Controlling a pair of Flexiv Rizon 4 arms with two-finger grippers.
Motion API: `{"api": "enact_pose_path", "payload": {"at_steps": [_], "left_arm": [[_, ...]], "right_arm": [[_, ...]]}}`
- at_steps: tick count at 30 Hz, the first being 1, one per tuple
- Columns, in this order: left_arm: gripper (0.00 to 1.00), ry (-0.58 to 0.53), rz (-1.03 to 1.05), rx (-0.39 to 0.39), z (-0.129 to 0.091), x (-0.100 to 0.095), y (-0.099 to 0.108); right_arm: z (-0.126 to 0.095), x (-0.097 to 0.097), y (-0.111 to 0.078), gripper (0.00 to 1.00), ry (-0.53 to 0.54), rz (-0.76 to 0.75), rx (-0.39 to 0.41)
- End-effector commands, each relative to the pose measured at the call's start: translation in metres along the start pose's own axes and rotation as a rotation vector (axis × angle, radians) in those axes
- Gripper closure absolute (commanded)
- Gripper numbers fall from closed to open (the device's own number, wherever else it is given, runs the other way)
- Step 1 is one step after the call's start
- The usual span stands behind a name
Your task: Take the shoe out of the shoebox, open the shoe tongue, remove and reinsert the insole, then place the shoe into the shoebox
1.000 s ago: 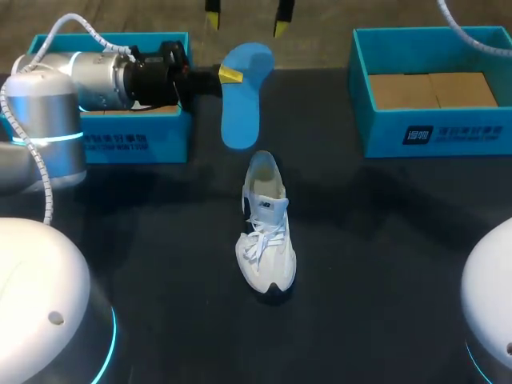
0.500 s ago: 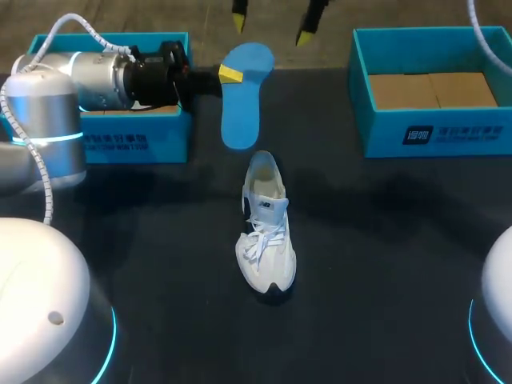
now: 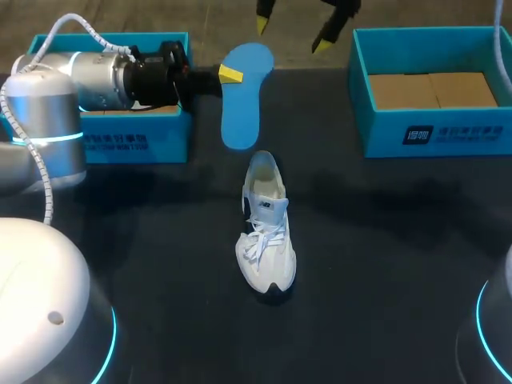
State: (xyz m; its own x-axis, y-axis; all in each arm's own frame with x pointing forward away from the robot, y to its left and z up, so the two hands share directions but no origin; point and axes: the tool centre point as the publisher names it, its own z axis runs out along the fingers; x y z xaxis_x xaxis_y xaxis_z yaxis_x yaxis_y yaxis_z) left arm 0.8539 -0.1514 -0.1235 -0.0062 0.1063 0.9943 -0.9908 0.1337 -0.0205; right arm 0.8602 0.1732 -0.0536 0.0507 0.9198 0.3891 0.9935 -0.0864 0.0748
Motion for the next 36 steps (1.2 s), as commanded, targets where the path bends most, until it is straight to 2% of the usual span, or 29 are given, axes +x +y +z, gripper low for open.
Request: {"api": "enact_pose_path", "payload": {"at_steps": [1,10,12,13,23,36], "left_arm": [[1.0,-0.003,0.0,-0.001,0.0,0.0,0.0],[1.0,-0.003,0.0,-0.001,0.0,0.0,0.0],[1.0,-0.003,0.0,-0.001,0.0,0.0,0.0],[1.0,-0.003,0.0,-0.001,0.0,0.0,0.0],[1.0,-0.003,0.0,-0.001,0.0,0.0,0.0],[1.0,-0.003,0.0,-0.001,0.0,0.0,0.0]], "right_arm": [[0.003,-0.011,-0.004,0.0,0.226,0.0,-0.008],[0.006,-0.028,-0.006,0.0,0.375,0.031,-0.023],[0.005,-0.033,-0.006,0.0,0.488,0.044,-0.04],[0.005,-0.036,-0.006,0.0,0.512,0.057,-0.047],[0.025,-0.063,-0.012,0.0,0.606,0.146,-0.055],[0.049,-0.074,-0.011,0.0,0.739,0.174,-0.033]]}}
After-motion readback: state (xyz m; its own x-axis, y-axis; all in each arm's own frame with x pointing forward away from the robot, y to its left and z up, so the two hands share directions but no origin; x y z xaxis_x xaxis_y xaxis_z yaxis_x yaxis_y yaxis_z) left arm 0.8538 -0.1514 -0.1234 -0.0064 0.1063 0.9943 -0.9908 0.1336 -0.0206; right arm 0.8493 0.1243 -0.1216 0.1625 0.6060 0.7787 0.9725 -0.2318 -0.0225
